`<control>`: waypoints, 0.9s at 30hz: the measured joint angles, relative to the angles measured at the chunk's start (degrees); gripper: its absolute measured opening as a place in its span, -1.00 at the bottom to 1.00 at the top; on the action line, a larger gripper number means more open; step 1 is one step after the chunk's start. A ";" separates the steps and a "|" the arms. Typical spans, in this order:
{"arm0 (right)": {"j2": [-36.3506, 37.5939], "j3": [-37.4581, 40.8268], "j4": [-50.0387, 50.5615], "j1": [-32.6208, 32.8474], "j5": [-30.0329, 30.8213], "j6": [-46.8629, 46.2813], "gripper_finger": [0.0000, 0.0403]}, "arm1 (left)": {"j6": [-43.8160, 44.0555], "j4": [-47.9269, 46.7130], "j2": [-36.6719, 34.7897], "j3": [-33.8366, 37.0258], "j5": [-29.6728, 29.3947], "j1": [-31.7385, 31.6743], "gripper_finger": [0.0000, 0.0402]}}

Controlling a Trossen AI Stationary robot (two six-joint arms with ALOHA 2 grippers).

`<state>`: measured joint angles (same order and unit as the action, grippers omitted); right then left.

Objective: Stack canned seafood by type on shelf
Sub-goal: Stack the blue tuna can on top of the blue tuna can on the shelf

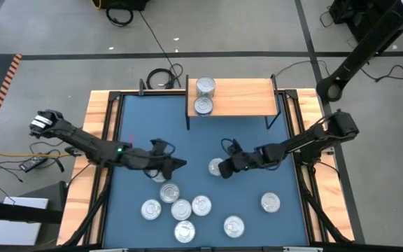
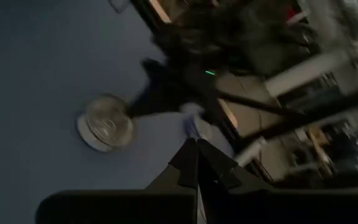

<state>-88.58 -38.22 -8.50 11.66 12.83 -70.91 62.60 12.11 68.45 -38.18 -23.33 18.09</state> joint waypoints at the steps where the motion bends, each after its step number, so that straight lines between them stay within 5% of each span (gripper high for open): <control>1: 1.31 0.00 -0.11 0.04 0.27 0.35 -1.00 | 0.86 0.07 1.36 -0.06 0.67 -1.40 -0.98; 11: 14.72 -0.09 15.56 0.33 4.66 1.92 -1.00 | 9.22 17.91 22.23 -3.14 15.87 -10.65 -0.99; 19: 20.96 -0.11 25.70 1.28 4.66 2.17 -0.99 | 15.68 16.45 31.84 -9.68 19.15 -11.85 -1.00; 27: 22.80 -0.09 29.08 1.81 4.69 3.38 -0.99 | 13.22 3.52 36.28 -17.61 18.52 -12.50 -1.00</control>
<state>-65.78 -38.30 20.58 13.47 17.52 -67.53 75.82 15.63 104.73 -55.79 -4.81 5.59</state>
